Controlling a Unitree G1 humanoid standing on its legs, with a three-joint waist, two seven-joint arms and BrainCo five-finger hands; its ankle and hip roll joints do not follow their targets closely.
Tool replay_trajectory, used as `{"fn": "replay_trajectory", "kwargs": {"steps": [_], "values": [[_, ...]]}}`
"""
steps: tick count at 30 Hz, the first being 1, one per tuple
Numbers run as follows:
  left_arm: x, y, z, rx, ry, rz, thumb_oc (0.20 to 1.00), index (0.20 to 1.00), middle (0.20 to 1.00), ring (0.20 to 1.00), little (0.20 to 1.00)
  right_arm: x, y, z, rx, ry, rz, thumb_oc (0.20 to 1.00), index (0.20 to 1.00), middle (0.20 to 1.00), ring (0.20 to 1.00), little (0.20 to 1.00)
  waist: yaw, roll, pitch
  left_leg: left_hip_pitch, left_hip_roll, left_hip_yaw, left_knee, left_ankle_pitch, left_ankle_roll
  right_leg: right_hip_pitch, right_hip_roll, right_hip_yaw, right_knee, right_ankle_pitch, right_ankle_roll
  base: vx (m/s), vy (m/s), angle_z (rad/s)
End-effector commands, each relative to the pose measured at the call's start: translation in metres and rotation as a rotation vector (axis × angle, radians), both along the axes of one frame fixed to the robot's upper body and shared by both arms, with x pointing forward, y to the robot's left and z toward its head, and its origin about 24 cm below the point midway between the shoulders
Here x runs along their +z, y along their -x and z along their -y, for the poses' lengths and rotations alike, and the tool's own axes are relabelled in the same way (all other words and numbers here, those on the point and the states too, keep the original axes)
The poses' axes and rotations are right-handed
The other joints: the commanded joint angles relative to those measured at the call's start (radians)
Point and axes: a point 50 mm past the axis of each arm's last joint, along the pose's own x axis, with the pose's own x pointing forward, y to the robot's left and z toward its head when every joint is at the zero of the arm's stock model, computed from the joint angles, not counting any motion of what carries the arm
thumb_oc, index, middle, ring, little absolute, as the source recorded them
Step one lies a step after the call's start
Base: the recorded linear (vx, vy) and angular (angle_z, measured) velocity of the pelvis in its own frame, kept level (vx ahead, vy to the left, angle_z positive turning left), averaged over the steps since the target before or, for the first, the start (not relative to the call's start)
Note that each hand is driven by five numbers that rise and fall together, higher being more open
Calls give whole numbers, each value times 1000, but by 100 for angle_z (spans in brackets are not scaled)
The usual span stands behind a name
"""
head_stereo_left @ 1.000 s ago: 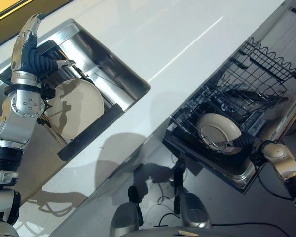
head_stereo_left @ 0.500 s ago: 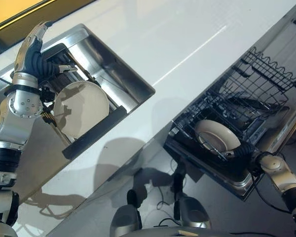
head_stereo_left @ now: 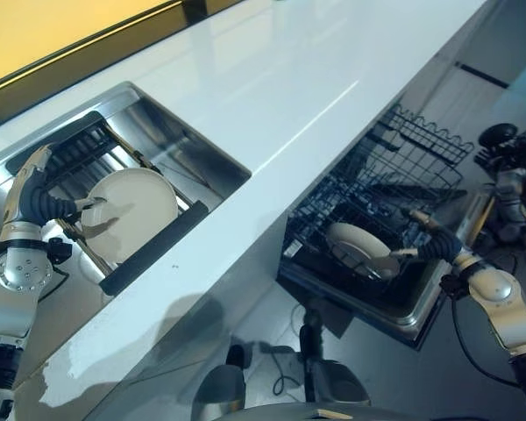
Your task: Pick up plates and place into dishwasher.
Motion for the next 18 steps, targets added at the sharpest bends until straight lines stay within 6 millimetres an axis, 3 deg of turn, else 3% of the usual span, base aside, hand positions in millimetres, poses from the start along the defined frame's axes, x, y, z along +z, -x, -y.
{"fn": "replay_trajectory", "kwargs": {"steps": [1,8,18], "values": [[4,2,-1,6,8,61,1000,1000,1000,1000,1000,30,0,3,9,76,162,1000,1000,1000,1000,1000,-49,50,-109,-47,0,-10,-28,73,-18,75,46,-47,64,-155,-26,14,236,-14],[-4,2,-2,-8,22,-1,1000,1000,1000,1000,1000,44,5,-1,26,78,236,1000,1000,1000,1000,1000,-63,67,-146,2,-26,7,-61,52,-2,88,17,-43,53,-151,0,50,152,-6],[-14,8,-19,94,-34,-114,1000,1000,1000,1000,1000,54,9,-2,64,71,246,1000,1000,1000,1000,1000,-83,80,-156,26,-39,43,-60,26,15,84,-16,-20,49,-135,34,66,99,-9]]}}
